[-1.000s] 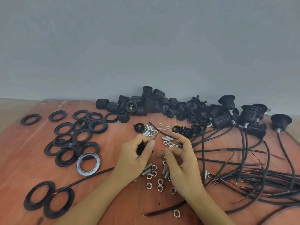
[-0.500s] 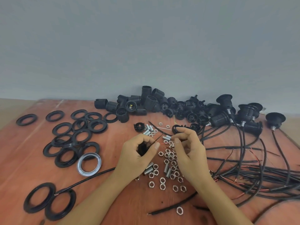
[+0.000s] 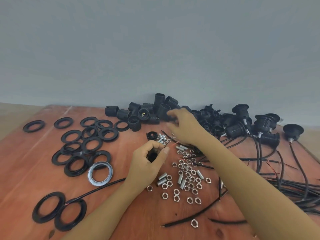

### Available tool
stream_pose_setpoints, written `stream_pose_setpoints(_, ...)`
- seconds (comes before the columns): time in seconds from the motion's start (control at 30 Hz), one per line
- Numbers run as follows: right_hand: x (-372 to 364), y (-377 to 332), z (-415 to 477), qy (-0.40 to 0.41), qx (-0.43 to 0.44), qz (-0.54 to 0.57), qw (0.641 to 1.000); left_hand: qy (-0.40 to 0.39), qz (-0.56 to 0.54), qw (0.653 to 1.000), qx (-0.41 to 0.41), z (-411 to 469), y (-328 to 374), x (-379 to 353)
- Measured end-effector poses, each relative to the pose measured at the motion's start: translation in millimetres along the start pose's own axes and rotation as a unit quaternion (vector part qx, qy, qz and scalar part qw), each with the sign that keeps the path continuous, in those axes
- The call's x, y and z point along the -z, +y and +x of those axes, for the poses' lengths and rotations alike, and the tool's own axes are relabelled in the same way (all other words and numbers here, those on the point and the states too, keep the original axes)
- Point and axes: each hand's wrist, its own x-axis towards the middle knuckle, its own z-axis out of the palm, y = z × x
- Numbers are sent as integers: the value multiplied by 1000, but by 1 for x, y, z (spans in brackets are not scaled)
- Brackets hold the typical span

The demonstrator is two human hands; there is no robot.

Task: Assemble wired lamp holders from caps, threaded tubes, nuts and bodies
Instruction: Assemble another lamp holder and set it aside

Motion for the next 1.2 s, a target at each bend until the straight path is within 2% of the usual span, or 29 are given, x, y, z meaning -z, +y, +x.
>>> stream_pose_setpoints(0.17,-8,-1,33,31,-27,-6,999,6,-7,1000,-2,1,-2,-1)
stream_pose_setpoints(0.33,-22,-2,40,62,-67,-64,994,25,-9,1000,2,1,-3,-3)
stream_pose_setpoints(0.4,-20,-1,35,107,-47,-26,993,30,-1,1000,1,0,-3,-3)
stream_pose_setpoints(0.47,-11,2,23,170,-50,79,981,38,0,999,1,-1,-1,-2)
stream_pose_setpoints(0.53,0,4,0,220,-101,221,945,47,-5,999,-1,-2,1,-1)
stream_pose_setpoints(0.6,8,6,-29,221,-171,425,861,52,-10,999,-6,-3,5,-2)
stream_pose_setpoints(0.67,10,6,-59,170,-212,598,754,51,-13,999,-10,-4,8,-2)
stream_pose_setpoints(0.7,9,5,-71,141,-223,639,722,49,-11,999,-10,-5,10,-3)
stream_pose_setpoints(0.77,6,2,-90,92,-235,684,684,44,2,999,-13,-6,10,-2)
stream_pose_setpoints(0.83,1,-1,-100,66,-238,708,662,35,18,999,-24,-7,10,-2)
stream_pose_setpoints(1.0,-16,-6,-109,34,-242,704,667,32,51,995,-78,-11,13,-4)
stream_pose_setpoints(1.2,-20,-6,-114,-5,-217,728,651,34,79,989,-120,-12,15,-4)
